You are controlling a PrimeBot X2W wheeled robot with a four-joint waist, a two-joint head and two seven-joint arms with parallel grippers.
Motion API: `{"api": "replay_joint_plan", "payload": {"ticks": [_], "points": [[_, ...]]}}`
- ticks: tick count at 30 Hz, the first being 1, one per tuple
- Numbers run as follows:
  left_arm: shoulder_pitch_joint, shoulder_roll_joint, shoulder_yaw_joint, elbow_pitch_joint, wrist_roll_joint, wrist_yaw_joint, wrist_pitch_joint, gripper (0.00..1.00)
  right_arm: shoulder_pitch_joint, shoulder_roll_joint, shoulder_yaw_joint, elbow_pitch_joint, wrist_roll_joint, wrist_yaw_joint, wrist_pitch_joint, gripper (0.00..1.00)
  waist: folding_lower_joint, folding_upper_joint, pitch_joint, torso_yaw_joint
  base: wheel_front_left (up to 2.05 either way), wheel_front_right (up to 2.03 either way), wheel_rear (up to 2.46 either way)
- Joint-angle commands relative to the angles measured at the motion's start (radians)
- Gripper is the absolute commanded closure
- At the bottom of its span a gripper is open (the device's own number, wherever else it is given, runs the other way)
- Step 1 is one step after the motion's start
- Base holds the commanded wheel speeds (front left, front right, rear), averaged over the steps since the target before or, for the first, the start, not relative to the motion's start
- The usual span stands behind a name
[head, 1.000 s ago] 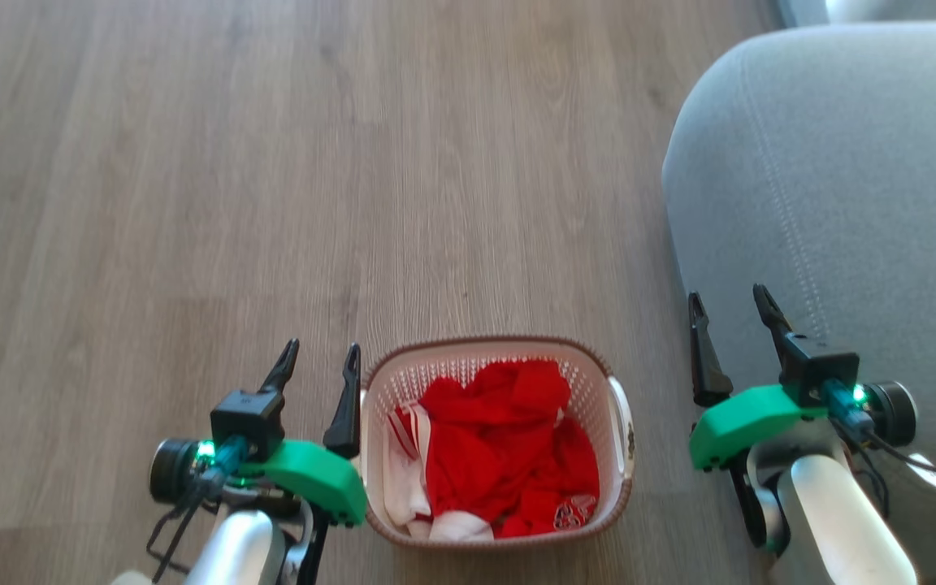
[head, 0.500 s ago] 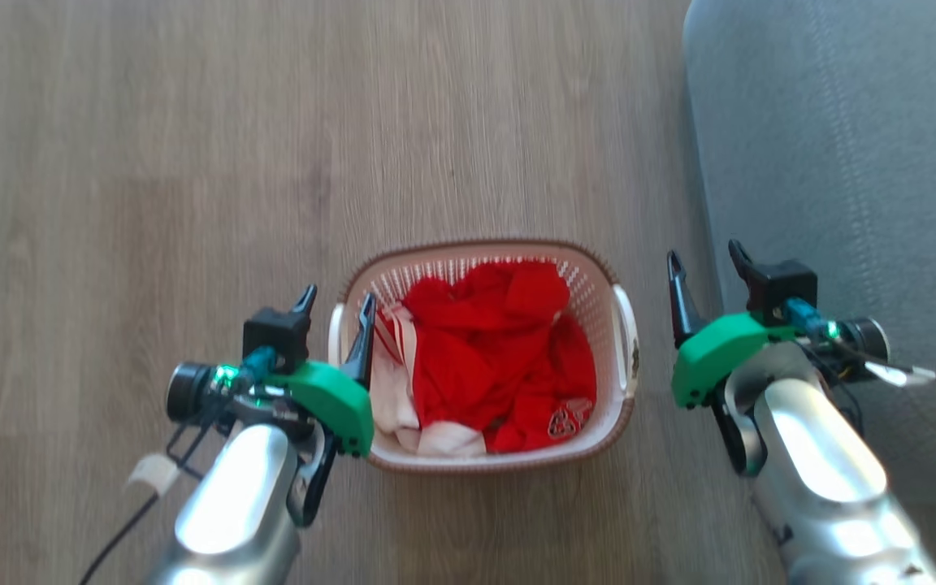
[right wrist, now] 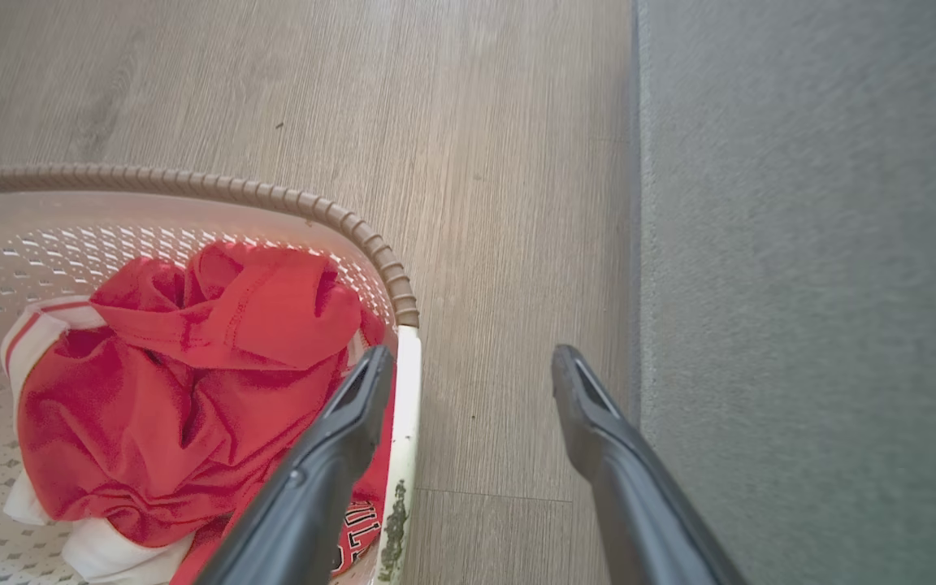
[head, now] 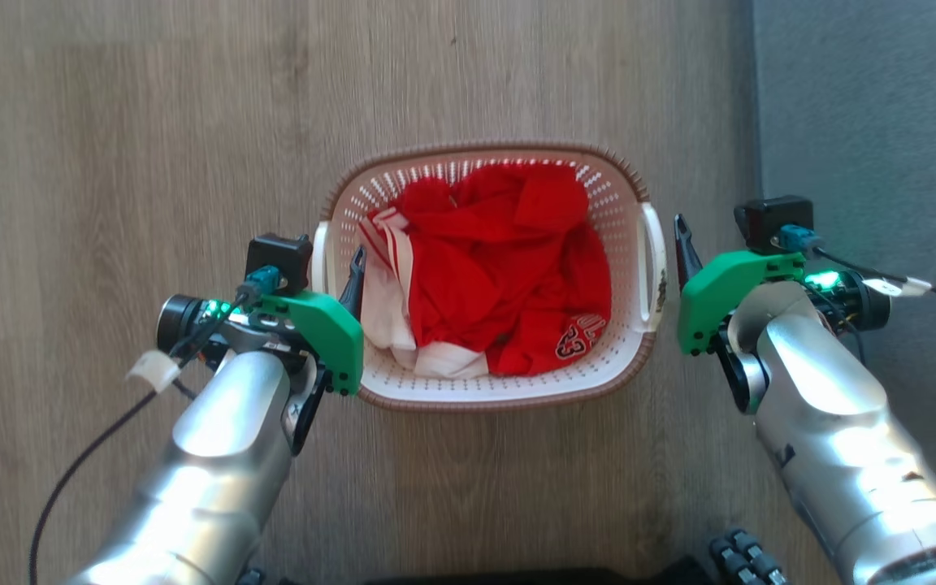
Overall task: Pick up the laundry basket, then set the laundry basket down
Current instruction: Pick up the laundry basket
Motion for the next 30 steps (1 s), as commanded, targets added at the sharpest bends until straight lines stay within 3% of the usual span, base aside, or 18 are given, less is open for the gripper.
{"api": "replay_joint_plan", "payload": {"ticks": [1,13,30], "points": [[-0.009,0.015,0.014,0.001,-0.01,-0.003,-0.005,0.0,0.005,0.009,0.026,-0.004,0.007,0.007,0.003,0.0,-0.0001,0.0,0.034,0.006,0.0,0.0,0.0],[-0.154,0.015,-0.138,0.193,-0.156,-0.032,0.023,0.0,-0.098,0.009,0.156,0.117,0.148,0.007,0.084,0.0,-0.0001,0.0,0.142,0.002,0.0,0.0,0.0],[-0.253,0.015,-0.303,0.238,-0.277,-0.059,0.174,0.0,-0.169,0.009,0.298,0.147,0.323,0.007,0.202,0.0,-0.0001,0.0,0.231,0.002,0.0,0.0,0.0]]}}
